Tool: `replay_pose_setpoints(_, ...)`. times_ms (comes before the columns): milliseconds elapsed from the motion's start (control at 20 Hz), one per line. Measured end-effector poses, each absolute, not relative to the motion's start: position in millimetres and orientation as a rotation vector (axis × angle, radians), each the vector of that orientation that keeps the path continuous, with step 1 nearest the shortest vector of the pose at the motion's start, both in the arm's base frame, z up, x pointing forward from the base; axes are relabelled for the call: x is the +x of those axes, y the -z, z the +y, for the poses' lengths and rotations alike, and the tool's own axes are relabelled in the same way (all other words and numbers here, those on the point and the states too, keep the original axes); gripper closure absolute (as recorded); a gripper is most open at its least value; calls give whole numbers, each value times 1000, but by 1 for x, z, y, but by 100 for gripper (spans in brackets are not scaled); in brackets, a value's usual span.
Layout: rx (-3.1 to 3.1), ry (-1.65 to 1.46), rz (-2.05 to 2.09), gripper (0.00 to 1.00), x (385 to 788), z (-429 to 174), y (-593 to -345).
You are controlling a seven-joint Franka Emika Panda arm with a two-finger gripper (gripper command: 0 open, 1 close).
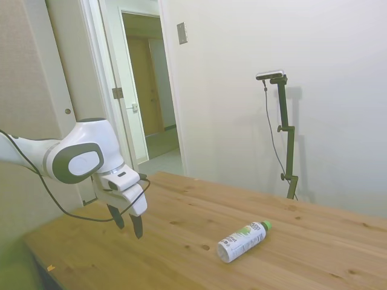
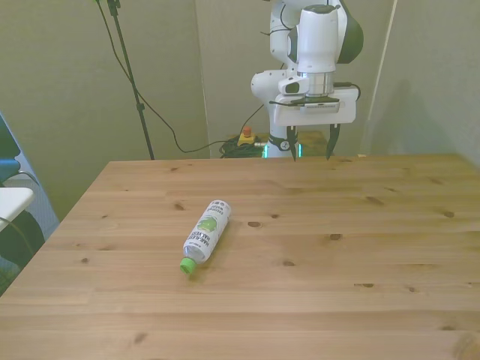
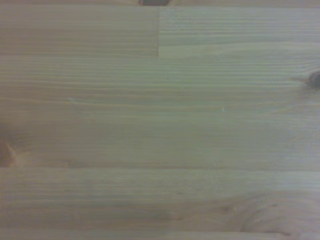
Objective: Stand the water bottle
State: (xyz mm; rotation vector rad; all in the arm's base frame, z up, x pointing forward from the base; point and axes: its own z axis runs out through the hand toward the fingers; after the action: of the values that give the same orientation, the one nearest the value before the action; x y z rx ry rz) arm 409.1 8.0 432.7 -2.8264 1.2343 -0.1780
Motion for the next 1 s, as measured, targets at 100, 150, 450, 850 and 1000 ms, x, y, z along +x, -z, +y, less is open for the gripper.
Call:
replay_pose_setpoints(100, -2827, 175, 1235, 0, 409, 8, -432)
replay_pose_setpoints(150, -2821, 186, 1237, 0, 410, 7, -434)
replay_pose_setpoints(450, -2735, 304, 1299, 0, 446, -22, -475)
replay_pose_setpoints(850, -2644, 404, 1461, 0, 533, -116, -495)
replay_pose_setpoints(1000, -2643, 440, 1475, 0, 544, -125, -500)
